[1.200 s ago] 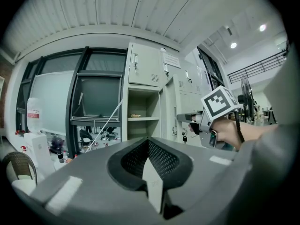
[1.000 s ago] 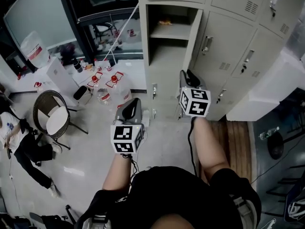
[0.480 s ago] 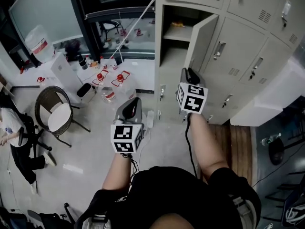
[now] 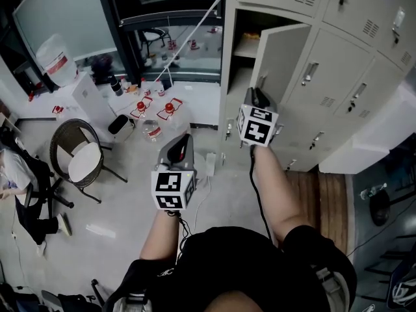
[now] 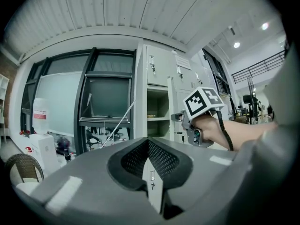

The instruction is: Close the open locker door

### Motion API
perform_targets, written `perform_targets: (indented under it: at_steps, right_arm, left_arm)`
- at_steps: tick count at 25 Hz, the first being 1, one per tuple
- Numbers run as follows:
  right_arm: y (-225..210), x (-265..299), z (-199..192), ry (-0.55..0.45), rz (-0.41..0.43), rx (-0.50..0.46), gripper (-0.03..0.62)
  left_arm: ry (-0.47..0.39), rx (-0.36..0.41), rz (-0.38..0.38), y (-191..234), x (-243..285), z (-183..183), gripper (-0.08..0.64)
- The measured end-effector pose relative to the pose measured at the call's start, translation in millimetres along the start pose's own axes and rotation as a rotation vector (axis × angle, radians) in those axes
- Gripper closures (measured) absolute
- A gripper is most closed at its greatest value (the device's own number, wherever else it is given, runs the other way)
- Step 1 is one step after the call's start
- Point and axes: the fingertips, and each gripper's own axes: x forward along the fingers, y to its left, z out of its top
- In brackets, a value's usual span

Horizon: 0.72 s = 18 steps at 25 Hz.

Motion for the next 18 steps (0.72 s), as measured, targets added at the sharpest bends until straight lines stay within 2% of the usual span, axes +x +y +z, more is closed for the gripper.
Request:
perform_targets:
  at_steps: [8, 18]
  right_arm:
    - [15.1, 19.5, 1.7, 0.015, -0.050, 0.026, 0.518]
    - [24.7, 44.3, 3.9, 0.018, -0.066, 0.028, 0.522]
  left_arm:
    - [0.009, 0.008, 0.003, 28.9, 0.1, -0.5, 0.560]
    - [0.027, 0.014, 0.017, 39.7, 6.4, -5.5, 0.558]
